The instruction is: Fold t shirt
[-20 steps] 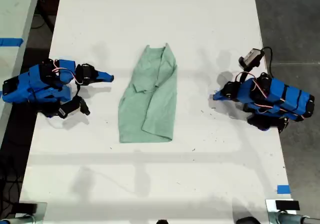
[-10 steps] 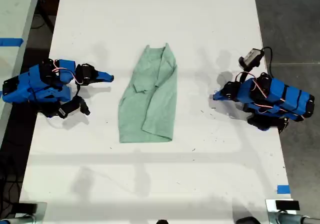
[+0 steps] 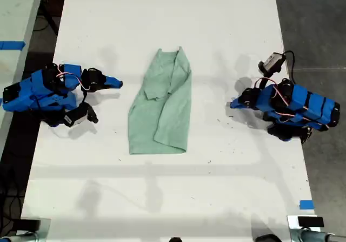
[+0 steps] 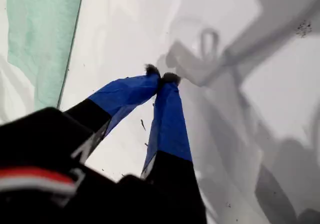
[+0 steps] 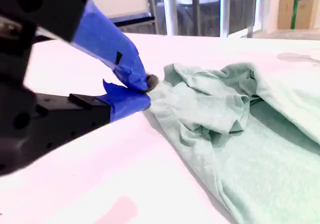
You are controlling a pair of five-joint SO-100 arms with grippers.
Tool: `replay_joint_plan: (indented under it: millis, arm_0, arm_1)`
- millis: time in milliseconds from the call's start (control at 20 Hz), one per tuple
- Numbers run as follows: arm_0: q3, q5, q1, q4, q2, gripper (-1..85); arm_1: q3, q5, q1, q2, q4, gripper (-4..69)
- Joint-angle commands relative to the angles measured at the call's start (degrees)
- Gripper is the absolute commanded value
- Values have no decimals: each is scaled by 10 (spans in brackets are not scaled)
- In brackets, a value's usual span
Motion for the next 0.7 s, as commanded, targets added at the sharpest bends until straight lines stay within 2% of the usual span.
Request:
replay_joint_plan:
  millis: [0, 650]
  arm_0:
    - [1, -4, -4, 0, 4, -2]
    - [1, -4, -4, 0, 4, -2]
  arm_1:
    - [11, 8, 4, 5, 5, 22]
    - [11, 8, 4, 5, 6, 22]
